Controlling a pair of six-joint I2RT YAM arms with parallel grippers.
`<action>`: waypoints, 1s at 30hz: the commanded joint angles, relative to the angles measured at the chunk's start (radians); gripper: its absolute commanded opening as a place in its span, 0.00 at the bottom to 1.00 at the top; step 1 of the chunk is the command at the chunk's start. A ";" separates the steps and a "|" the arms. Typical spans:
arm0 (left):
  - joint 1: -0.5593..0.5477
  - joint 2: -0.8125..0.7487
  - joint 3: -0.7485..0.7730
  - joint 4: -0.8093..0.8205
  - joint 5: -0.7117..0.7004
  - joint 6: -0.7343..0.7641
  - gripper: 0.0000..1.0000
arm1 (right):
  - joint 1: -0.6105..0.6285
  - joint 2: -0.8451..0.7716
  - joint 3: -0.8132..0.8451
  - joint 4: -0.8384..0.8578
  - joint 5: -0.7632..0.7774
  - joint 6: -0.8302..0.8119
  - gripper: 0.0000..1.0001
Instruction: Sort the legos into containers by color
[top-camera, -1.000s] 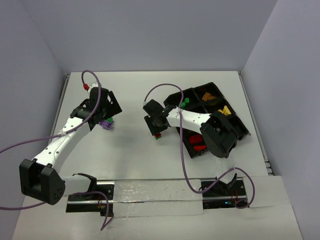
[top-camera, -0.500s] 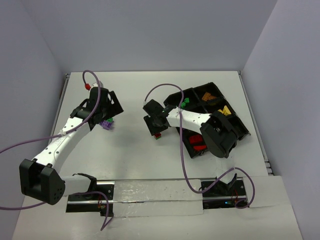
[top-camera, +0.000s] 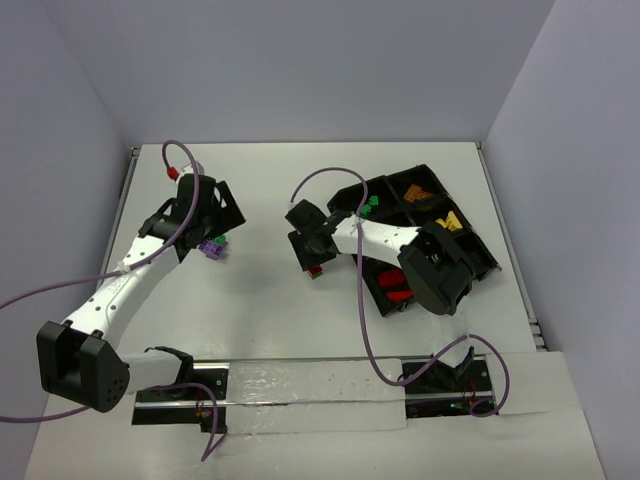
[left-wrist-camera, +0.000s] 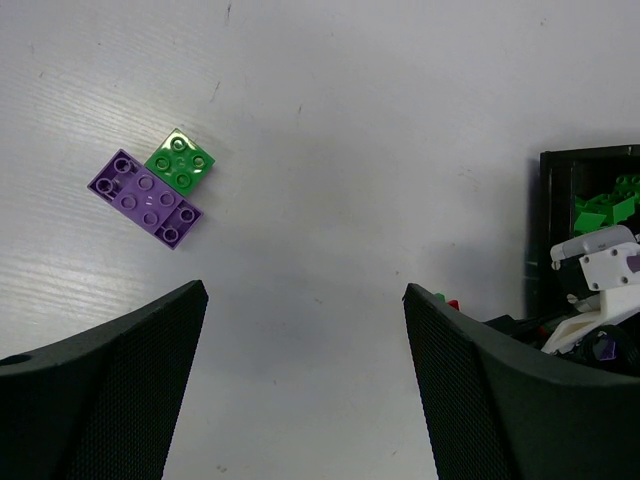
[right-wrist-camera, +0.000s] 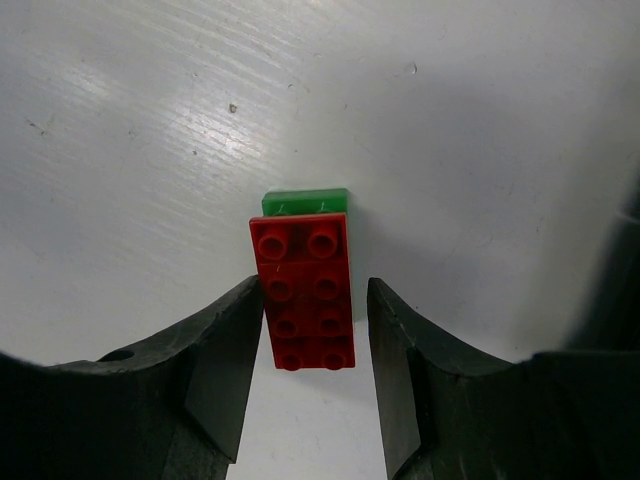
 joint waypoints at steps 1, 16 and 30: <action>0.009 -0.024 0.003 0.038 0.006 -0.011 0.88 | -0.004 0.024 0.015 0.010 0.032 0.011 0.54; 0.039 -0.020 -0.010 0.046 0.212 0.014 0.87 | -0.025 -0.134 0.020 0.018 -0.020 0.027 0.00; 0.042 -0.047 -0.146 0.469 0.963 -0.047 0.85 | -0.271 -0.329 0.016 0.132 -0.859 0.100 0.00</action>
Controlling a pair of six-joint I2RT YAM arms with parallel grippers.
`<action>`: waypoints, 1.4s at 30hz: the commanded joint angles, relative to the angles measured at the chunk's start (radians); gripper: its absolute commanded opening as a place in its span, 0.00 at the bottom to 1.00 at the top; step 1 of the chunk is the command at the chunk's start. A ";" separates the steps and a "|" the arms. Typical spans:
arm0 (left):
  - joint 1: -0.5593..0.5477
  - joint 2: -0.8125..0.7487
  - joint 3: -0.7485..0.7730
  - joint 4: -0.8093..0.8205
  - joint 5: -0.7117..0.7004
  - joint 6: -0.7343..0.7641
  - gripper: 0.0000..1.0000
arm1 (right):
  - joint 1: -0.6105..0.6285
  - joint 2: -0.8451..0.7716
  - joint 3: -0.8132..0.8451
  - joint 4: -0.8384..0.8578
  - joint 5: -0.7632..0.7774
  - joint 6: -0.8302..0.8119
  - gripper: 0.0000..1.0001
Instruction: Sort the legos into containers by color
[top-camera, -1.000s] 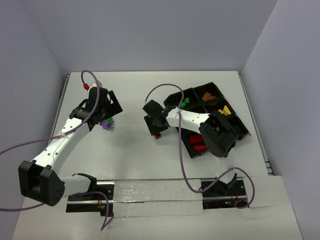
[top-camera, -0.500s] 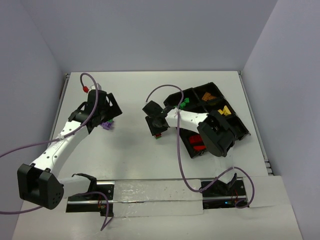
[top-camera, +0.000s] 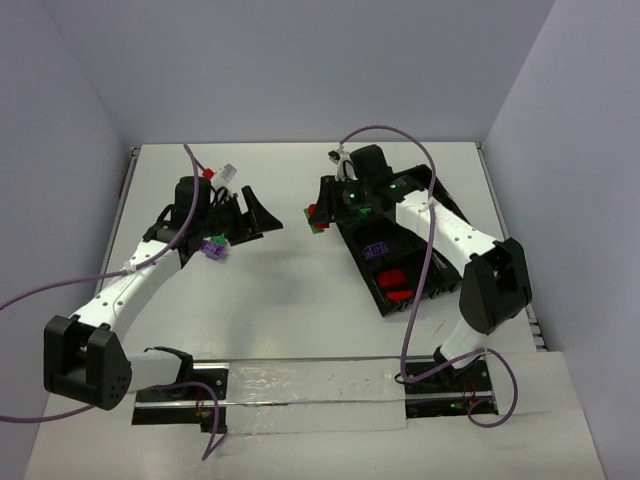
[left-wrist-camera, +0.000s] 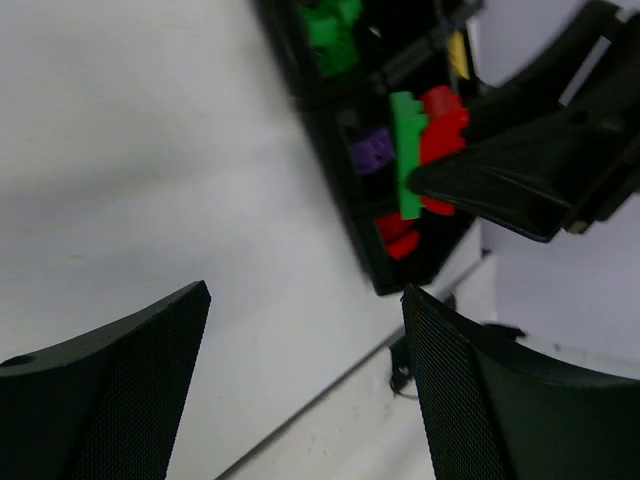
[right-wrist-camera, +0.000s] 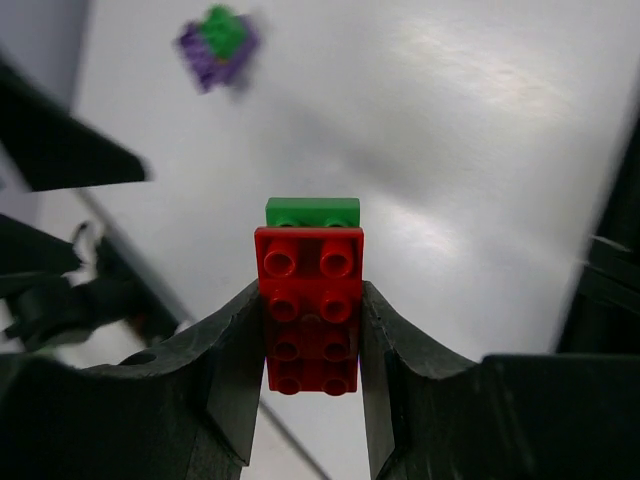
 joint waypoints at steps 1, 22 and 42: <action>0.003 -0.070 -0.056 0.220 0.273 -0.031 0.85 | 0.033 -0.039 0.000 0.078 -0.326 0.073 0.00; 0.008 -0.080 -0.027 0.362 0.486 -0.081 0.77 | 0.021 -0.120 -0.035 0.369 -0.687 0.256 0.00; 0.009 -0.073 -0.030 0.639 0.684 -0.234 0.52 | 0.021 -0.127 -0.091 0.588 -0.782 0.409 0.00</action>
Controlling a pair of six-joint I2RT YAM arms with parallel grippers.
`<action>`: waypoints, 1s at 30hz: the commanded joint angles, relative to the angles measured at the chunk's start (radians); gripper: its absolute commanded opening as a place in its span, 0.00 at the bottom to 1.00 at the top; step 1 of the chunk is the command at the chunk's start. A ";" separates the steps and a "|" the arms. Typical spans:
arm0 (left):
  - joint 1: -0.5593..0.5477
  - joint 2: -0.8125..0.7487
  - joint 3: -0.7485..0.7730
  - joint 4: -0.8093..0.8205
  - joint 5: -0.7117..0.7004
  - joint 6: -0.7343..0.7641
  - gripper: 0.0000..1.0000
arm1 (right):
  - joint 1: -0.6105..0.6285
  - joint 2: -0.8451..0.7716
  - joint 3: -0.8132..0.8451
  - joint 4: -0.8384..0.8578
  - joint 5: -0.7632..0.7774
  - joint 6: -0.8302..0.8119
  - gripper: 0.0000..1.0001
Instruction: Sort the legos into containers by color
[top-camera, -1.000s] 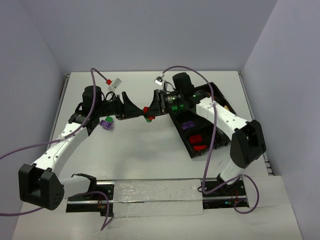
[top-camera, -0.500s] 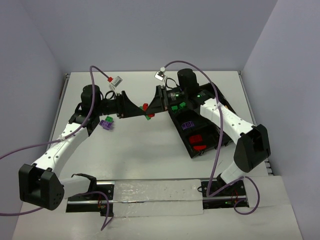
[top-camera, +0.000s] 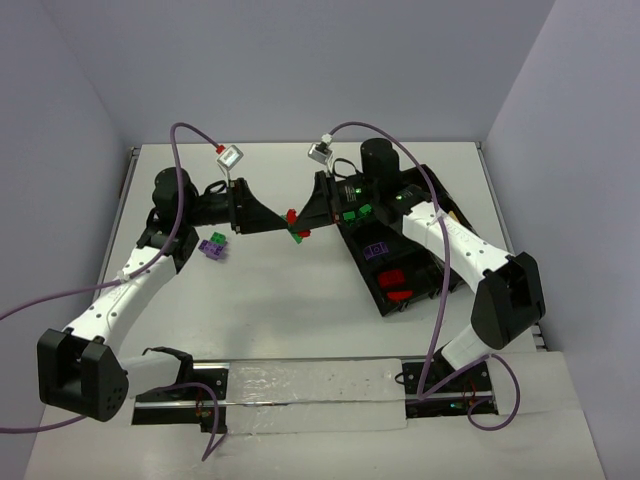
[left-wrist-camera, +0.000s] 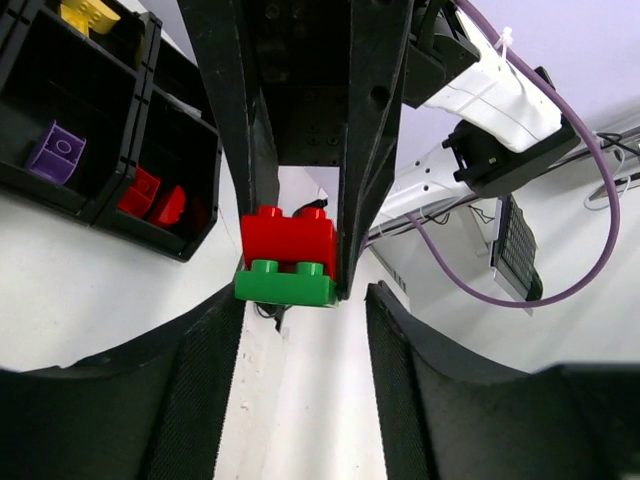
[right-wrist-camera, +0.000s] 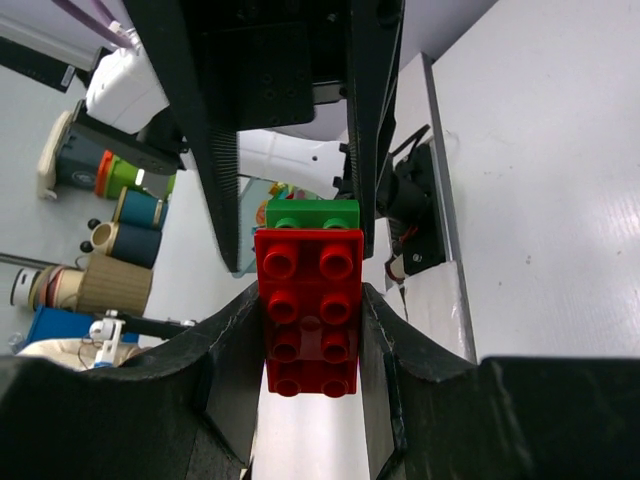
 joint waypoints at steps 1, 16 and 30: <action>0.004 -0.007 0.007 0.069 0.038 -0.007 0.47 | -0.003 -0.021 -0.001 0.099 -0.029 0.044 0.00; 0.004 0.002 -0.001 0.127 0.031 -0.059 0.67 | -0.002 -0.019 -0.017 0.043 -0.007 0.006 0.00; 0.006 0.006 -0.010 0.129 0.022 -0.067 0.05 | -0.003 -0.017 -0.021 0.029 0.002 -0.008 0.00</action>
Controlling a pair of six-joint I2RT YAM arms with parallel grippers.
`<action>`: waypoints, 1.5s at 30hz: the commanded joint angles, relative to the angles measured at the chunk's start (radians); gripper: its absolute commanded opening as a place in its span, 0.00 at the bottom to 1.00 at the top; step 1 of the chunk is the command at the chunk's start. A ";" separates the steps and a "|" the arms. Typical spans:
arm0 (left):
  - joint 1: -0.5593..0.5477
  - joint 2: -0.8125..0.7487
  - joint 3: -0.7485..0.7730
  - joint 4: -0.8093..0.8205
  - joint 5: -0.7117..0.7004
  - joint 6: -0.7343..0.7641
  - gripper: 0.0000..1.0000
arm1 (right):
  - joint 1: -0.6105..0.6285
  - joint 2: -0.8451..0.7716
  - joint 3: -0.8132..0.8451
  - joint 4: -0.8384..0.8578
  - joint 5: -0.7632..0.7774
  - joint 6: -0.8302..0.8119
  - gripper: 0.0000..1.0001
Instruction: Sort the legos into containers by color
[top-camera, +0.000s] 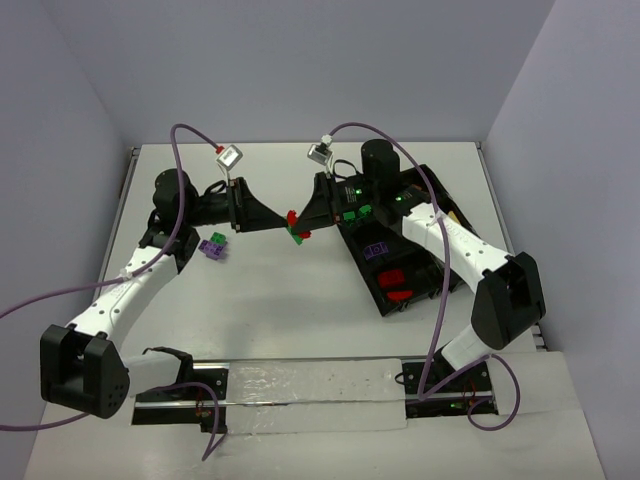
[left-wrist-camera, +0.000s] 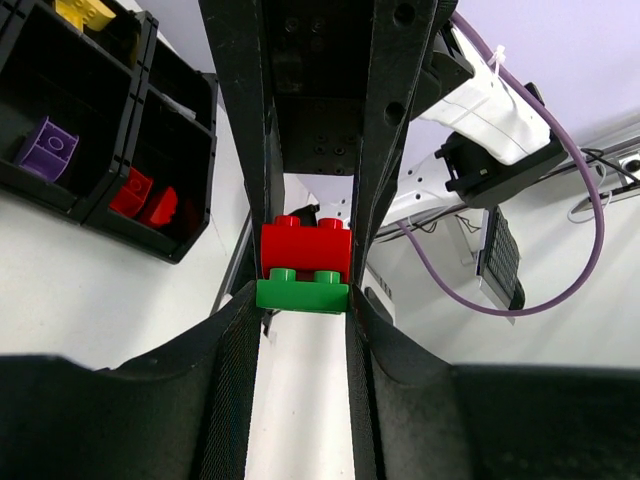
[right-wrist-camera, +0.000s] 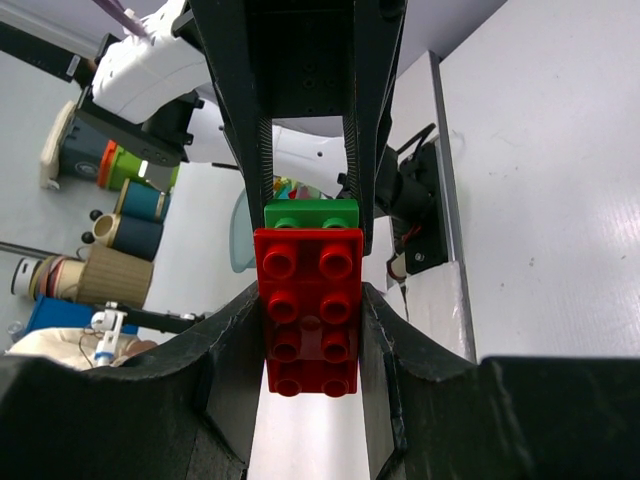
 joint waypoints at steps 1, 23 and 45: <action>0.001 -0.007 0.015 0.047 0.017 0.014 0.00 | -0.005 -0.015 -0.004 -0.012 0.021 -0.017 0.00; 0.131 -0.069 -0.034 -0.285 -0.073 0.227 0.00 | -0.123 -0.052 -0.096 -0.106 0.518 0.036 0.00; -0.143 0.297 0.287 -0.433 -0.417 0.254 0.00 | -0.229 -0.572 -0.630 -0.623 1.491 0.014 0.18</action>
